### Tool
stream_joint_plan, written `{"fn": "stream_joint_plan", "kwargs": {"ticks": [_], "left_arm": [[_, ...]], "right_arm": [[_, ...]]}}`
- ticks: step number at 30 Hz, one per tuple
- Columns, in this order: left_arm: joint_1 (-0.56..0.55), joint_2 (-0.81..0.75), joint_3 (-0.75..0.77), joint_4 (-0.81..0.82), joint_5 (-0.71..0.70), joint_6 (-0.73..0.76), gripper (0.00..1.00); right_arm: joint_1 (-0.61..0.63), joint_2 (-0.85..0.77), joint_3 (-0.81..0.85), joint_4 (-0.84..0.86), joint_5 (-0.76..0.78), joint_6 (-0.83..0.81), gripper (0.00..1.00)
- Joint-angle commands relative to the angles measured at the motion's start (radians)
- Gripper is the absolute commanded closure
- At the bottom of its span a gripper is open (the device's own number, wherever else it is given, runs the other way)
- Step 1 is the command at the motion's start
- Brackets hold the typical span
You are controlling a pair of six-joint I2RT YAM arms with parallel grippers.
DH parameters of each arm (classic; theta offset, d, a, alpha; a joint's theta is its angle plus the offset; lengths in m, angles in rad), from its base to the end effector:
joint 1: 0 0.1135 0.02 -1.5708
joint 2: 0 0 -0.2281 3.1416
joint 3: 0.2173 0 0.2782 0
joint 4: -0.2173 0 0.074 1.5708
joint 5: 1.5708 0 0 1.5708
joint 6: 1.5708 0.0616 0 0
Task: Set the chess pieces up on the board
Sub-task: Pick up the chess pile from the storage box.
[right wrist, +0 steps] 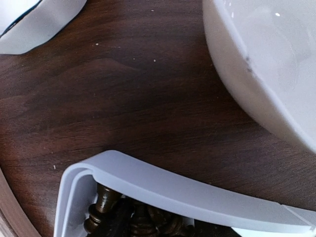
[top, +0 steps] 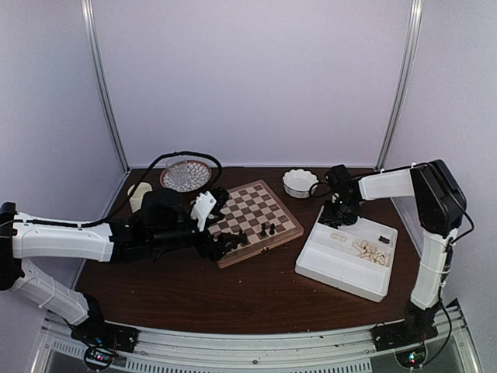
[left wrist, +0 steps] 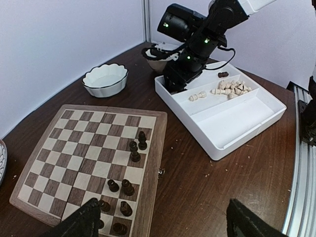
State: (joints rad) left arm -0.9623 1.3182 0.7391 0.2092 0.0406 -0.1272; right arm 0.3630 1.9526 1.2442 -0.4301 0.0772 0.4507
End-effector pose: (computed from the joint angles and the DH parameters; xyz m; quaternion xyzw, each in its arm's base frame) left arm 0.1978 -0.2883 0.1869 0.3450 0.7494 -0.3071 0.4745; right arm 0.3822 0.1401 0.0710 0.0511 0.9747 0.0502 0.2117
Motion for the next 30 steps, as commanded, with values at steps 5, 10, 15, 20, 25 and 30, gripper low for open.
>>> {"fn": "stream_joint_plan", "kwargs": {"ticks": [5,10,15,20,25,30], "left_arm": [[-0.005,-0.014,0.017,0.029,-0.006,0.015,0.12],[-0.006,-0.016,0.017,0.029,-0.011,0.017,0.12],[-0.007,-0.012,0.016,0.029,-0.016,0.018,0.12],[-0.006,-0.009,0.017,0.029,-0.015,0.018,0.12],[-0.007,-0.004,0.017,0.03,-0.015,0.018,0.12],[-0.006,0.005,0.015,0.041,-0.012,0.006,0.12]], "right_arm": [[0.004,-0.043,-0.068,0.021,-0.048,0.011,0.71],[0.004,-0.133,-0.128,0.066,-0.044,0.016,0.79],[0.001,-0.204,-0.171,0.093,-0.024,0.017,0.82],[-0.007,-0.25,-0.204,0.122,-0.018,0.017,0.88],[-0.014,-0.3,-0.244,0.16,-0.016,0.013,0.89],[-0.016,-0.357,-0.295,0.227,-0.054,-0.015,0.9]]}}
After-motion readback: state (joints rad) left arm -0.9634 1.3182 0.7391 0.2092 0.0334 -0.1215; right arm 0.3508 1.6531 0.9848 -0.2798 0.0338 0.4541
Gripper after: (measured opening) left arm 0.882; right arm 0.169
